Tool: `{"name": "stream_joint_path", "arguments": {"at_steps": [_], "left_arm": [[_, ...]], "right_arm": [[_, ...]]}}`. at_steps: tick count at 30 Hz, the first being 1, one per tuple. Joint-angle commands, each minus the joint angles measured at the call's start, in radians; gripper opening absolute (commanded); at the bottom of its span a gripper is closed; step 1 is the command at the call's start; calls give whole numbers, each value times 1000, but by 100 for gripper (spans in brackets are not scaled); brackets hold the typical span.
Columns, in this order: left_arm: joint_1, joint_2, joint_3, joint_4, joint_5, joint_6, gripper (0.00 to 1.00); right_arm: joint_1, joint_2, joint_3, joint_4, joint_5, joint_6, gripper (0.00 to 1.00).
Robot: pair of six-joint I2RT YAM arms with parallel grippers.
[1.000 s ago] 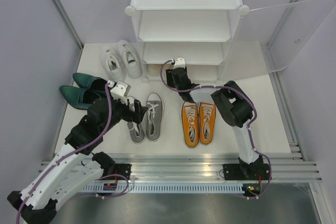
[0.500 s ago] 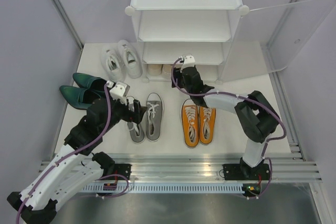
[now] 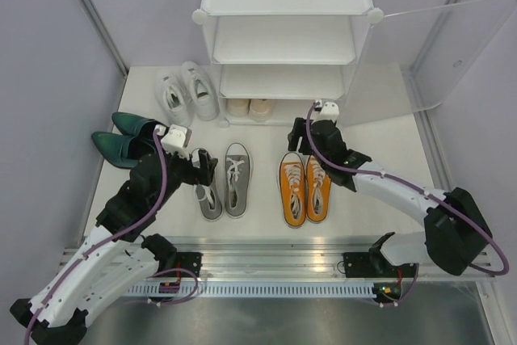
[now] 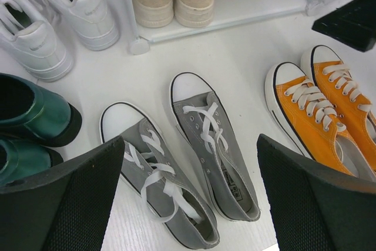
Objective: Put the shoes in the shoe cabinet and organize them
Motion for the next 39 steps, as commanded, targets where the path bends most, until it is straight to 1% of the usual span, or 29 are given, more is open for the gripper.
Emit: {"name": "stream_joint_path", "arguments": {"at_steps": [1,2,5,9,11,13,17,19,23,25,30,34,39], "left_arm": [[-6,-4,34,18,-48,22,96],[-6,-3,33,16,-58,22,99],[-6,0,30,16,-91,19,100],[-6,-3,30,21,-110,19,100],[-6,-6,28,19,-116,19,100],[-6,-6,28,21,-116,16,100],[-6,-3,30,21,-102,11,100],[-6,-3,31,21,-93,10,100],[-6,-1,33,22,-84,5,100],[-6,0,34,21,-78,5,100],[-6,-1,33,22,-65,5,100],[-6,-6,37,19,-56,5,100],[-6,-10,36,19,-53,5,100]], "right_arm": [[3,-89,-67,-50,-9,88,78],[1,-116,-78,-49,-24,98,78],[33,-140,-115,-46,-65,108,77],[98,-126,-110,-69,-61,91,77],[124,-121,-95,-81,-36,85,77],[158,-121,-75,-139,-27,88,76],[216,-124,-72,-225,109,131,73],[225,-120,-79,-268,138,151,71],[230,-109,-82,-332,160,177,68],[231,-100,-82,-334,152,183,68],[231,-14,-70,-305,82,183,68],[239,70,-59,-294,70,194,68],[245,124,-50,-287,59,214,70]]}}
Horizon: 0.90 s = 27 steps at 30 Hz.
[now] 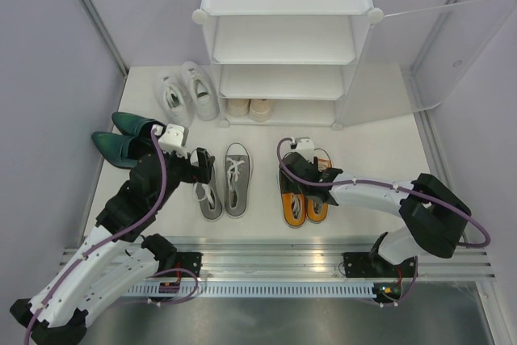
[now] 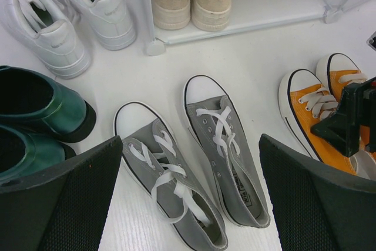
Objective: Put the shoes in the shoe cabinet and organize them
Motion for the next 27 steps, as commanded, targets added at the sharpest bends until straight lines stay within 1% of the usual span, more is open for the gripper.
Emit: {"name": "stream_joint_path", "arguments": {"at_steps": [1,5,9,12,15,19,27], "left_arm": [[-6,-8,36,19,22,5,100],[-6,-8,37,19,31,5,100],[-6,-16,37,19,36,5,100],[-6,-20,39,19,44,5,100],[-6,-30,39,19,51,5,100],[-6,-36,40,21,60,5,100],[-6,-34,42,21,100,5,100]], "right_arm": [[7,34,35,13,-19,27,71],[13,52,55,22,-21,32,77],[18,82,81,16,-17,48,80],[24,121,116,-19,22,59,81],[42,169,156,-73,50,78,85],[67,169,156,-93,55,114,91],[74,184,133,-103,87,156,92]]}}
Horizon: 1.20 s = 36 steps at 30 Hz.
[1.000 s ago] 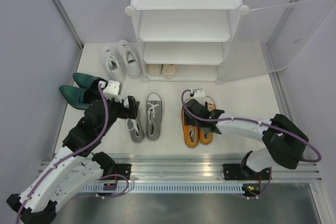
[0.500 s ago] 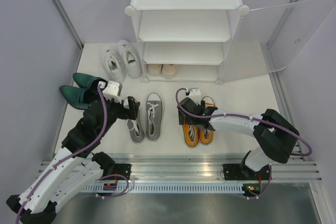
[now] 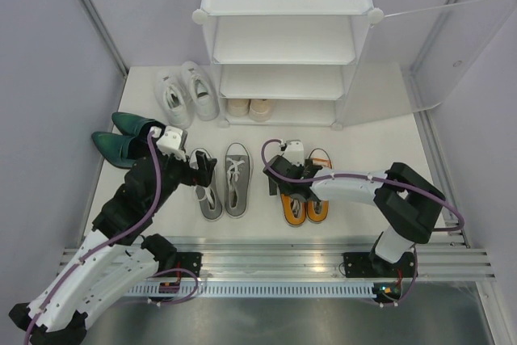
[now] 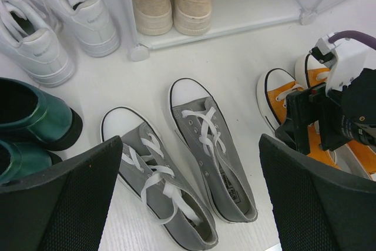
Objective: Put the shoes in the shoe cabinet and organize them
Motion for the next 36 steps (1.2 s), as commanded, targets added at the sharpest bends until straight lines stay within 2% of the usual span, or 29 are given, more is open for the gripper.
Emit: {"name": "stream_joint_path", "arguments": {"at_steps": [1,6,12,15,19,21,27,32,36], "left_arm": [[-7,1,42,19,40,5,100],[-6,4,42,21,42,7,100],[-6,11,39,21,36,7,100],[-6,14,39,21,36,8,100],[-6,20,39,19,40,8,100],[-6,19,40,19,43,10,100],[-6,4,40,21,47,10,100],[-7,-7,42,21,51,11,100],[-6,-4,42,19,59,10,100]], "right_arm": [[14,12,-2,4,0,44,92],[14,34,11,7,-11,38,91],[13,83,59,12,-6,-28,82],[9,81,82,17,4,-60,71],[-24,65,125,18,12,-115,47],[-44,51,140,23,14,-138,40],[-160,-9,136,127,-28,-201,32],[-239,2,162,162,-51,-229,30],[-291,57,243,182,-43,-258,30]]}}
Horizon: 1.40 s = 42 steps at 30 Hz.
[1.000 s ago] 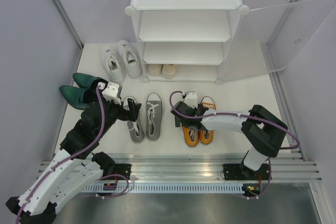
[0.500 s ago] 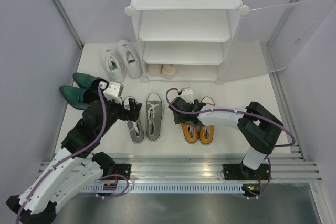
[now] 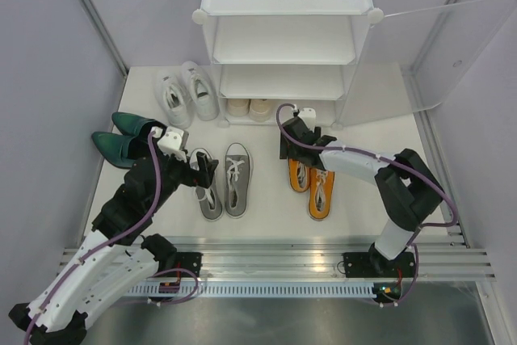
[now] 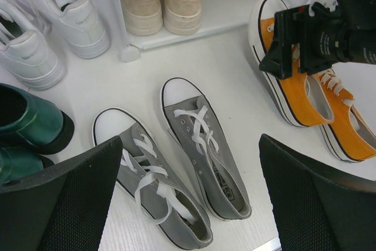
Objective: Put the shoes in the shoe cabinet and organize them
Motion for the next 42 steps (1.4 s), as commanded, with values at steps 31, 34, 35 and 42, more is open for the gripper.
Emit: {"name": "stream_joint_path", "arguments": {"at_steps": [31,34,35,42], "left_arm": [[-6,17,41,19,54,14,99],[-6,20,41,19,58,14,100],[-6,23,41,19,61,14,100],[-6,28,43,19,71,14,100]], "right_arm": [[-133,276,421,235,49,-195,90],[-133,273,409,235,43,-192,90],[-133,273,403,235,43,-189,90],[-132,196,300,250,-13,-182,89]]}}
